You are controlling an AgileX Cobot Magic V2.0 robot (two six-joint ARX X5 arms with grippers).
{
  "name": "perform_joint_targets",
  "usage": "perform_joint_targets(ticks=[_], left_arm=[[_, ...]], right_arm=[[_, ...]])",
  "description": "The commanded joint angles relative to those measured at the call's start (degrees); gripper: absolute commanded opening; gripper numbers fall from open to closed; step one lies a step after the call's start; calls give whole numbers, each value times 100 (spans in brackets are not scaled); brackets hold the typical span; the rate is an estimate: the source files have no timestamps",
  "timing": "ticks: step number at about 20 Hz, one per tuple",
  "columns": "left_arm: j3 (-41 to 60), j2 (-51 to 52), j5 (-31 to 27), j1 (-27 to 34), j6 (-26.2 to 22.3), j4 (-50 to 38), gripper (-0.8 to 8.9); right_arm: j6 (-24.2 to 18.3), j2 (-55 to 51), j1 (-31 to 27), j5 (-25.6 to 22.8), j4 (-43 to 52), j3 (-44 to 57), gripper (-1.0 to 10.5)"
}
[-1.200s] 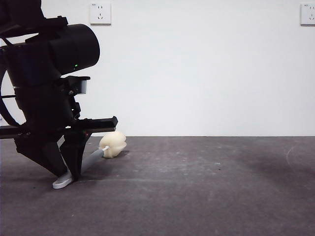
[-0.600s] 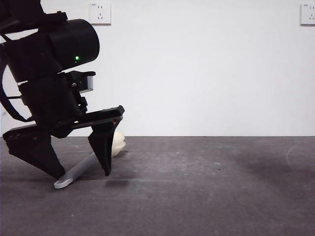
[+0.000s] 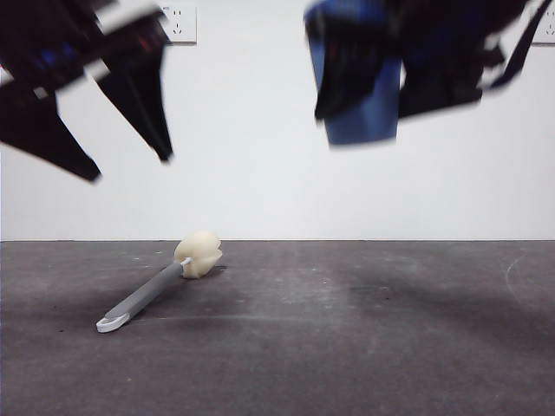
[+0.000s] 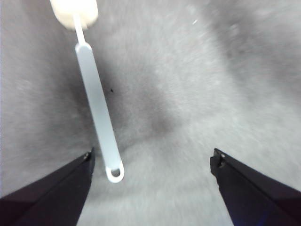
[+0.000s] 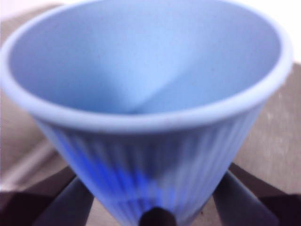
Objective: Pick up the cup brush,pick up the cup,insert the brush into the cup,clean the cup,put the cup brush back,put the cup back to the fixed position on the table
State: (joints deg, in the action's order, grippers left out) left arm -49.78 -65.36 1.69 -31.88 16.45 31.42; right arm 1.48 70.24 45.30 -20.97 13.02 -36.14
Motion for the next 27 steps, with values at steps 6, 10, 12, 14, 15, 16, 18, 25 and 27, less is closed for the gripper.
perform_joint_targets(ticks=[6,10,12,14,15,16,18,25,27], left_arm=[[57,1436,-11,11,-304,761,413],[57,1674,-9,11,-304,1010,413],[57,1683,-9,11,-319,1043,413],[57,1683,-9,11,-319,1034,413],[57,1683,-9,11,-321,1027,413],[57,1683,-9,11,-323,1025,413],[57,1683,-9,11,-321,1025,413],[57,1683,-9,11,-319,1032,413],[57,1683,-9,11,-319,1045,413]], right_arm=[[105,2175,-529,271,2100,120,-17],[107,2948,-800,494,2822,120,-17],[107,3191,-944,704,3169,120,-17],[109,3342,-1062,774,3357,120,-17],[107,3397,-1121,817,3405,120,-17],[107,3447,-1182,933,3482,120,-17],[109,3541,-1287,1069,3598,120,-17],[153,3781,-1580,1475,3595,118,-17],[173,3801,-1620,1508,3493,118,-17]])
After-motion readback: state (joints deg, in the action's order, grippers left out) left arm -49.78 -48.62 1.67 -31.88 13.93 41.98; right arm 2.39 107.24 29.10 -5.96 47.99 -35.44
